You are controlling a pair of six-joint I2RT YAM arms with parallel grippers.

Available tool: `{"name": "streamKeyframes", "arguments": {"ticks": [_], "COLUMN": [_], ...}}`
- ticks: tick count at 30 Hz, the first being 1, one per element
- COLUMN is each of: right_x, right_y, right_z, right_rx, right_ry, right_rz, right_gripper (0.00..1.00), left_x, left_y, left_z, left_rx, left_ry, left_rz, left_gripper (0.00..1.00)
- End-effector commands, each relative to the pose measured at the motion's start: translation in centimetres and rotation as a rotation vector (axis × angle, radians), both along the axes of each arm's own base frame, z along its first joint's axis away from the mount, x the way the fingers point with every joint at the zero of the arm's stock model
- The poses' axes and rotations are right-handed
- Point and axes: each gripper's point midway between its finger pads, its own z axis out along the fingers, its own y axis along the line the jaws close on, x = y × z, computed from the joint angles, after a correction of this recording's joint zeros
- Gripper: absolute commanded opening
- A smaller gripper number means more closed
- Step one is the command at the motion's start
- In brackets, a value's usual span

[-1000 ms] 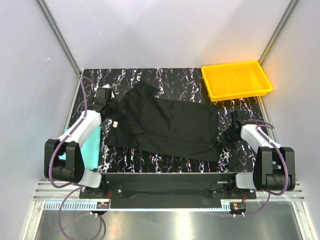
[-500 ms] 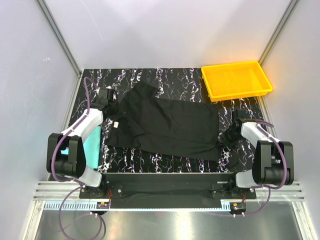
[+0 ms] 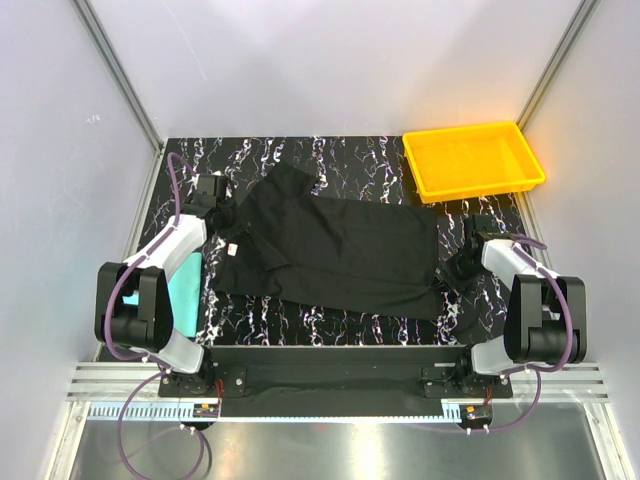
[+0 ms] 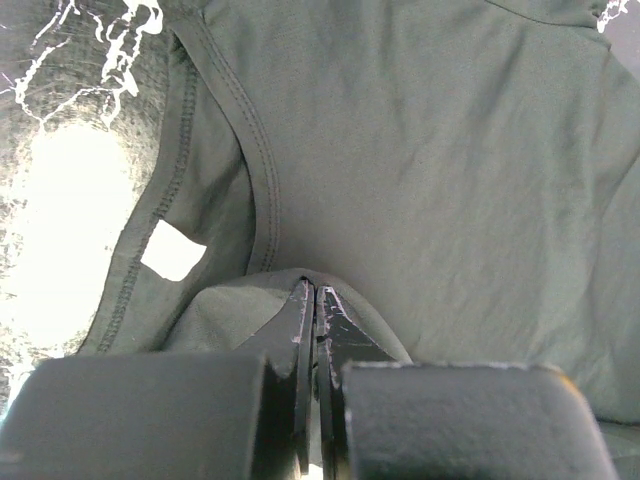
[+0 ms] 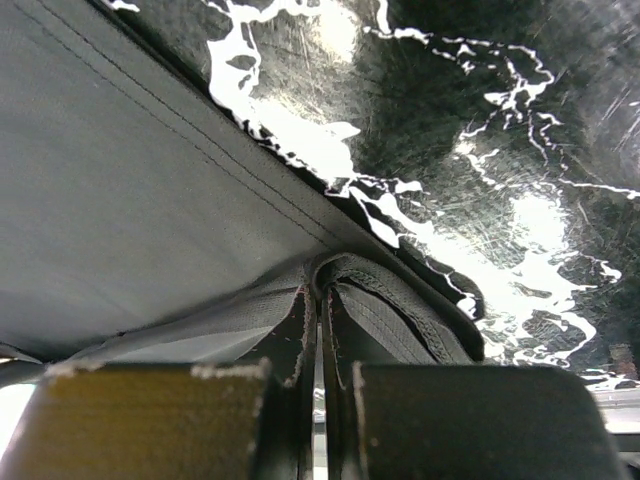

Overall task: Fold and stack the t-shirts
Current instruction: Fold the tshirt

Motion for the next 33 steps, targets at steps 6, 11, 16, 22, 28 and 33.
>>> {"name": "streamKeyframes", "arguments": {"ticks": [6, 11, 16, 22, 28, 33], "right_x": [1.5, 1.9, 2.6, 2.9, 3.3, 4.1], "right_y": [-0.2, -0.3, -0.8, -0.9, -0.8, -0.9], "right_z": [2.1, 1.8, 1.7, 0.8, 0.2, 0.3], "right_rx": [-0.002, -0.007, -0.025, -0.030, -0.020, -0.029], "right_ry": [-0.077, -0.061, -0.060, -0.034, -0.027, -0.037], "right_rz": [-0.019, -0.014, -0.009, -0.007, 0.000, 0.016], "right_gripper": [0.00, 0.00, 0.00, 0.00, 0.00, 0.09], "left_x": [1.1, 1.0, 2.0, 2.4, 2.7, 3.3], "left_y": [1.3, 2.3, 2.3, 2.3, 2.3, 2.2], "left_z": [3.1, 2.7, 3.0, 1.5, 1.1, 1.1], "left_rx": [0.025, 0.042, 0.045, 0.048, 0.058, 0.063], "left_ry": [-0.108, -0.096, -0.101, -0.061, -0.052, -0.053], "left_rz": [0.040, 0.074, 0.063, 0.057, 0.044, 0.039], "left_gripper": [0.00, 0.00, 0.00, 0.00, 0.00, 0.00]}}
